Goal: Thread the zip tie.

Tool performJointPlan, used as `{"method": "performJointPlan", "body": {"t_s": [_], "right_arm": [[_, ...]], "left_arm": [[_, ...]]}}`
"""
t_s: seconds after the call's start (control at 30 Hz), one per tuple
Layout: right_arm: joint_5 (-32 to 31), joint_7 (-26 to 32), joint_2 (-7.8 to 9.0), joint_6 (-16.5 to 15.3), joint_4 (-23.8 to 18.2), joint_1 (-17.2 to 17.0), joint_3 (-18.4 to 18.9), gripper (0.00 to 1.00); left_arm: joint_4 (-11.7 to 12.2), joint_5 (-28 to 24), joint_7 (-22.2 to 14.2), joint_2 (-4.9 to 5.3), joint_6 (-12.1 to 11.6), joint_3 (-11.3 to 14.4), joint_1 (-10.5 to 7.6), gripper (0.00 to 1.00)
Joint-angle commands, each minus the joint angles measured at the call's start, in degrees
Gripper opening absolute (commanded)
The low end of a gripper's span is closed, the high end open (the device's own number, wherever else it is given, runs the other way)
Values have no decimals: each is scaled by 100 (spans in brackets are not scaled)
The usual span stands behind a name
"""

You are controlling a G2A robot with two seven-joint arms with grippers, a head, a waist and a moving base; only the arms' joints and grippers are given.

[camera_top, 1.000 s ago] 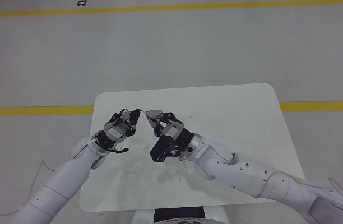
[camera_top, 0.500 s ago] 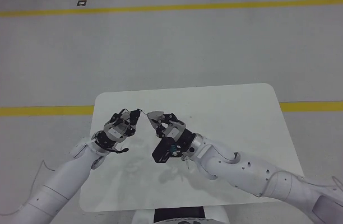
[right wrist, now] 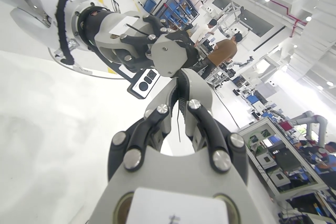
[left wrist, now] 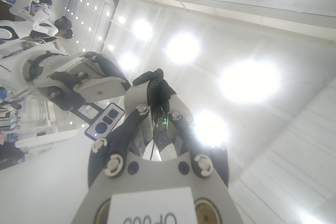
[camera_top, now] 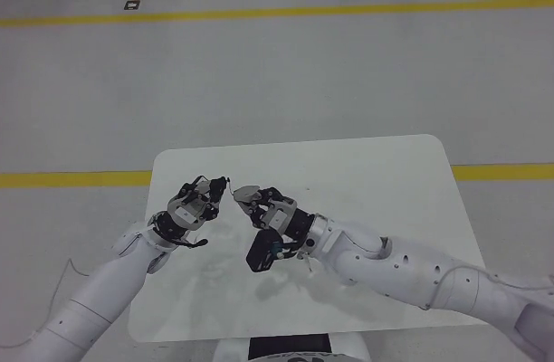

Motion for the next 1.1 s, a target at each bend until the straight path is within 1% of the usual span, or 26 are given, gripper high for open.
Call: {"method": "performJointPlan", "body": {"t_s": [0.0,0.1,0.23,0.53,0.93,1.07], "right_arm": [[0,43,20,-55,-23,18,0,0],[0,98,47,-140,-45,47,0,0],[0,129,72,-159,-67,49,0,0],[0,196,154,-32,-38,-6,0,0],[0,243,319,-8,-81,-67,0,0],[0,289,397,109,-50,-120,0,0]], "left_arm": [[0,0,0,0,0,0,0,0],[0,0,0,0,0,0,0,0],[0,0,0,0,0,0,0,0],[0,0,0,0,0,0,0,0],[0,0,0,0,0,0,0,0],[0,0,0,0,0,0,0,0]]}}
